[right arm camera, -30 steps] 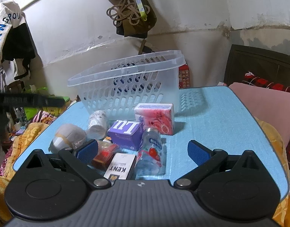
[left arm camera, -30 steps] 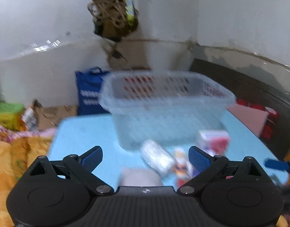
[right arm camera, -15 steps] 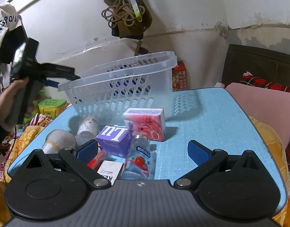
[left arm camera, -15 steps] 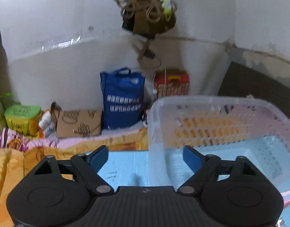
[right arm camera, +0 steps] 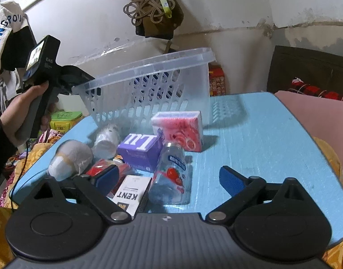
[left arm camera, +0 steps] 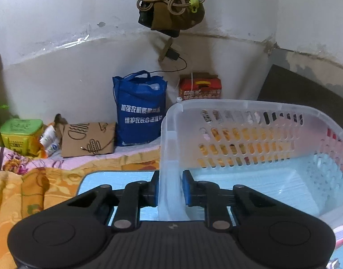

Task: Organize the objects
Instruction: 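Grasp the clear water bottle with the right gripper and lift it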

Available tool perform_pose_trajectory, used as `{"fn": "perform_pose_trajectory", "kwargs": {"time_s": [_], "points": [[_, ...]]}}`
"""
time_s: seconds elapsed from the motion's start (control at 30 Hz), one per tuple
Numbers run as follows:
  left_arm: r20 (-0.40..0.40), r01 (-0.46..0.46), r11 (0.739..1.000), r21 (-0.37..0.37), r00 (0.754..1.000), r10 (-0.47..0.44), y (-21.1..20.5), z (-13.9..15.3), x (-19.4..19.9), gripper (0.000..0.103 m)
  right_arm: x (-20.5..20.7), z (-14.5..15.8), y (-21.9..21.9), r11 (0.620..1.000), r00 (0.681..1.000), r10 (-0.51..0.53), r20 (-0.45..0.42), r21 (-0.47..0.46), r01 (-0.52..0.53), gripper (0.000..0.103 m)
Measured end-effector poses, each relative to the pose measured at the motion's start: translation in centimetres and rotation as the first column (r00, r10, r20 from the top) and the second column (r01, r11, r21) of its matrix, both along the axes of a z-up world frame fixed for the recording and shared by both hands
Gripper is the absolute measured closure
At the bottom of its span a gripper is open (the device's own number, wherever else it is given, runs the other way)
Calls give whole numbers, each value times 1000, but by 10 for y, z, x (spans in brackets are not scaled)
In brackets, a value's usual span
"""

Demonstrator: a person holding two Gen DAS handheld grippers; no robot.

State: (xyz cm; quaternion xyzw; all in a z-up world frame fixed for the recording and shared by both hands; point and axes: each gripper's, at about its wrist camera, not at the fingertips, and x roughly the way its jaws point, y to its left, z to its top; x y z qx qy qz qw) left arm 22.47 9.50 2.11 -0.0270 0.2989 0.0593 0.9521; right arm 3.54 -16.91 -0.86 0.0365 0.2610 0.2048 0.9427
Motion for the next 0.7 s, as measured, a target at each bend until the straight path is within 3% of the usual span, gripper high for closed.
{"fn": "perform_pose_trajectory", "kwargs": {"time_s": [0.2, 0.37, 0.7], "points": [[7, 3, 1000, -6, 1000, -3, 2, 0, 1, 79, 7, -7, 3, 1000, 999, -20, -25, 1, 20, 20], [13, 9, 1000, -7, 1000, -9, 3, 0, 1, 79, 14, -12, 9, 999, 998, -30, -57, -15, 29, 41], [20, 8, 1000, -15, 1000, -8, 4, 0, 1, 79, 24, -11, 8, 996, 994, -87, -70, -30, 85, 44]]}}
